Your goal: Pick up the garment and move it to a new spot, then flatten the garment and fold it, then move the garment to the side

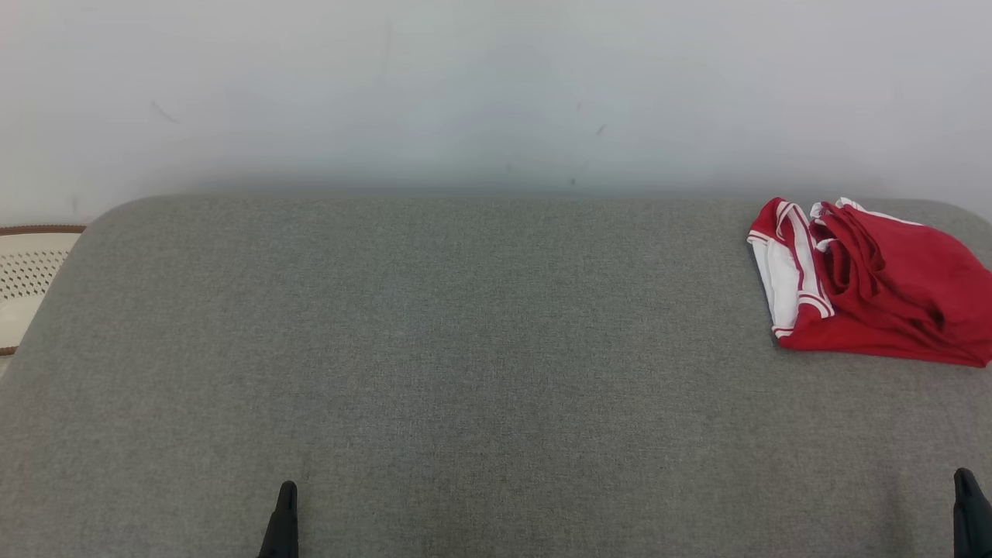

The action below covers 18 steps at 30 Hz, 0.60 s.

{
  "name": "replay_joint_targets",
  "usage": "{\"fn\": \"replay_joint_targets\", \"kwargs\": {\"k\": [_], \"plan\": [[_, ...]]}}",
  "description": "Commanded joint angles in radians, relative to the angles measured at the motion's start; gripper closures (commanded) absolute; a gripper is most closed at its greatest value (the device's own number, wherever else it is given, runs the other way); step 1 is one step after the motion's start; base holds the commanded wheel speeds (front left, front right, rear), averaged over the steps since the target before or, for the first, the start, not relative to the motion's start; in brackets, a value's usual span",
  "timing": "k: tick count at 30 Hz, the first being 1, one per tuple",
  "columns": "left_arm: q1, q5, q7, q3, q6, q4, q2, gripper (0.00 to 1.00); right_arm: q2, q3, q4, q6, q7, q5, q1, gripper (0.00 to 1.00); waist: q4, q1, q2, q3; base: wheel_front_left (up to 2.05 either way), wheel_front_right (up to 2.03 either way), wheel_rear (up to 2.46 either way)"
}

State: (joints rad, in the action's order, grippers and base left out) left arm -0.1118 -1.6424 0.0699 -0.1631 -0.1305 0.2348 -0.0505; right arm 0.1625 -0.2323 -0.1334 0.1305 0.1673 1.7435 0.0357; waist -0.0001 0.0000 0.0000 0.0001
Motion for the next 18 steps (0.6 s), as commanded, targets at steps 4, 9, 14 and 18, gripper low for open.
{"fn": "replay_joint_targets", "kwargs": {"k": [4, 9, 14, 18], "plan": [[-0.006, -0.002, -0.003, 0.005, -0.003, 0.005, 0.001, 1.0, -0.001, -0.003, -0.001, 0.0, 0.004, -0.005, 0.002, 1.0, 0.0, 0.0, 0.0, 0.0, 0.0, 0.0, 0.0], [-0.006, -0.002, -0.003, 0.005, -0.003, 0.005, 0.001, 1.0, -0.002, -0.004, -0.001, 0.0, 0.005, -0.007, 0.001, 1.0, 0.0, 0.0, 0.0, 0.0, 0.0, 0.0, 0.0], [-0.006, -0.002, -0.003, 0.005, -0.003, 0.005, 0.001, 1.0, -0.003, -0.005, -0.001, 0.0, 0.007, -0.007, 0.001, 1.0, 0.0, 0.0, 0.0, 0.0, 0.0, 0.0, 0.0], [-0.006, -0.002, -0.003, 0.005, -0.003, 0.005, 0.001, 1.0, -0.004, -0.006, -0.001, 0.0, 0.007, -0.008, 0.001, 1.0, 0.0, 0.0, 0.0, 0.0, 0.0, 0.0, 0.0]]}}
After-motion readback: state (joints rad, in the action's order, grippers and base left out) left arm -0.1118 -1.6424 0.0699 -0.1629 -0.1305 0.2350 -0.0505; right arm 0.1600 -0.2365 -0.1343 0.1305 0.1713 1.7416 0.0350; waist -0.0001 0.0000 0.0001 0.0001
